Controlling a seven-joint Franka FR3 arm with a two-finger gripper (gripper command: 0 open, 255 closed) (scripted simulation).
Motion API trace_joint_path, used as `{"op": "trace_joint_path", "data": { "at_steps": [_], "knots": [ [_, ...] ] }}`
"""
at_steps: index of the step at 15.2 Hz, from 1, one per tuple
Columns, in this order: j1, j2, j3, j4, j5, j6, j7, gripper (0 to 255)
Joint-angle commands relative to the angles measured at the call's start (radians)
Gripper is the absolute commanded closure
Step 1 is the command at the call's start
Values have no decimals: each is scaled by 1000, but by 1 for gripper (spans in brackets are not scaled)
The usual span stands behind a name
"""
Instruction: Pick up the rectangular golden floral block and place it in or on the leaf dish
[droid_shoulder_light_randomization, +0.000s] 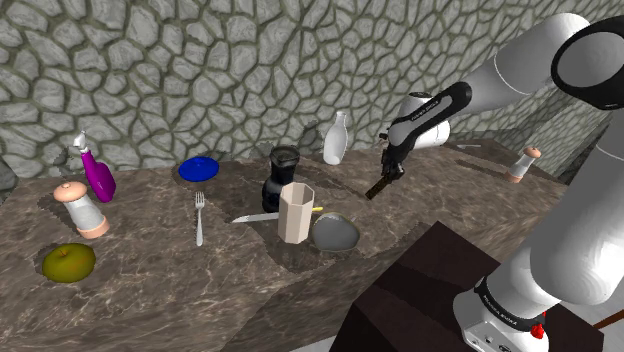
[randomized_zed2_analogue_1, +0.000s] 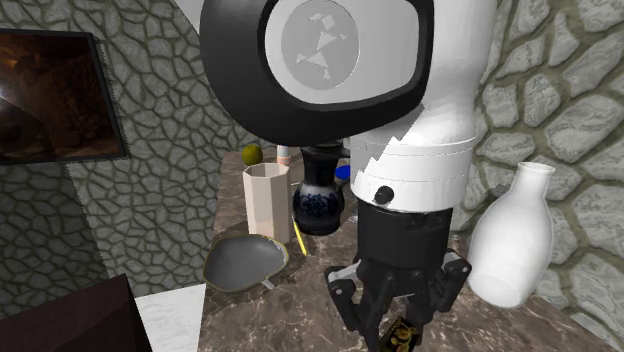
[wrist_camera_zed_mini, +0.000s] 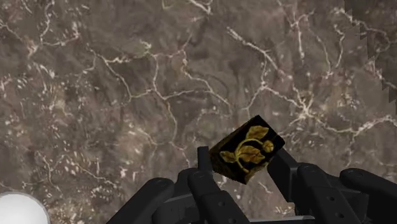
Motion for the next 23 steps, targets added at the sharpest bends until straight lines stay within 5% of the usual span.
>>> {"op": "trace_joint_path", "data": {
  "at_steps": [1,13,23],
  "knots": [
    [5,-35,-9,-3,-23,-30,14,255],
    [153,-190,93,-154,-144,-37,361,255],
    [291,-227,251,-187,-157,-58,667,255]
  ]
}}
